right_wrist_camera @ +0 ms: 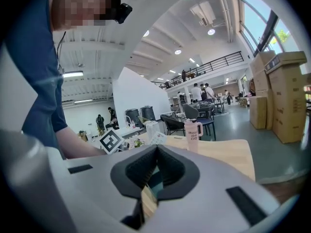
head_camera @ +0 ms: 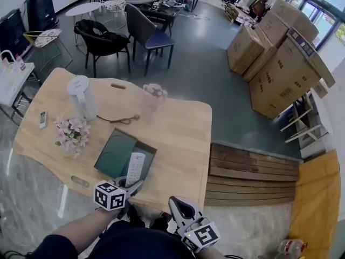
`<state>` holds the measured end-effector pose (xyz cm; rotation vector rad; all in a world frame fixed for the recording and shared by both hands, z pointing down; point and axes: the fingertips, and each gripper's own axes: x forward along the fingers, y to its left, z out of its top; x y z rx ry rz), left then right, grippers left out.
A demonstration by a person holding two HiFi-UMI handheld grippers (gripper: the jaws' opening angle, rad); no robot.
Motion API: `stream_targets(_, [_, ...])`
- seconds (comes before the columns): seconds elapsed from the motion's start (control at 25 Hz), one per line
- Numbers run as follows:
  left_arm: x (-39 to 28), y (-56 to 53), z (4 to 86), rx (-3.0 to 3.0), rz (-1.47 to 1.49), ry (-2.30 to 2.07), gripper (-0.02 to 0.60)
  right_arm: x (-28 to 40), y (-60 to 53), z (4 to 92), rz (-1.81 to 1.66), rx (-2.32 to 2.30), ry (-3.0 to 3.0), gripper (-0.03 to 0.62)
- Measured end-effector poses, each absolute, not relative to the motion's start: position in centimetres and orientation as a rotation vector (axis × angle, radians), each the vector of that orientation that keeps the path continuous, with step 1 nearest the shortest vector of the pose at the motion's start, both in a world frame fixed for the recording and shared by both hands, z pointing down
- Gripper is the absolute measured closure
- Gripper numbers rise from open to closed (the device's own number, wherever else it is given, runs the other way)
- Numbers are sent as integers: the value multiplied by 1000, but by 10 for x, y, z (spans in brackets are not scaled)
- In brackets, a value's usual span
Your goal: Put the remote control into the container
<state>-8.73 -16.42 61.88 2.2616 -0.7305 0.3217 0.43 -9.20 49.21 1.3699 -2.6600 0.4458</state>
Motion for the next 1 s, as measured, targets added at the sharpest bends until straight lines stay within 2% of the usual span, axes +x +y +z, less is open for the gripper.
stream_targets(0.64, [-64,-220,758,1951,788,-781,494,93,-79,508,546,1509,-2536,577])
stream_targets(1.0, [-63,-229,807,1838,934,-762,494,110,-74,517,572,1531,-2518,577])
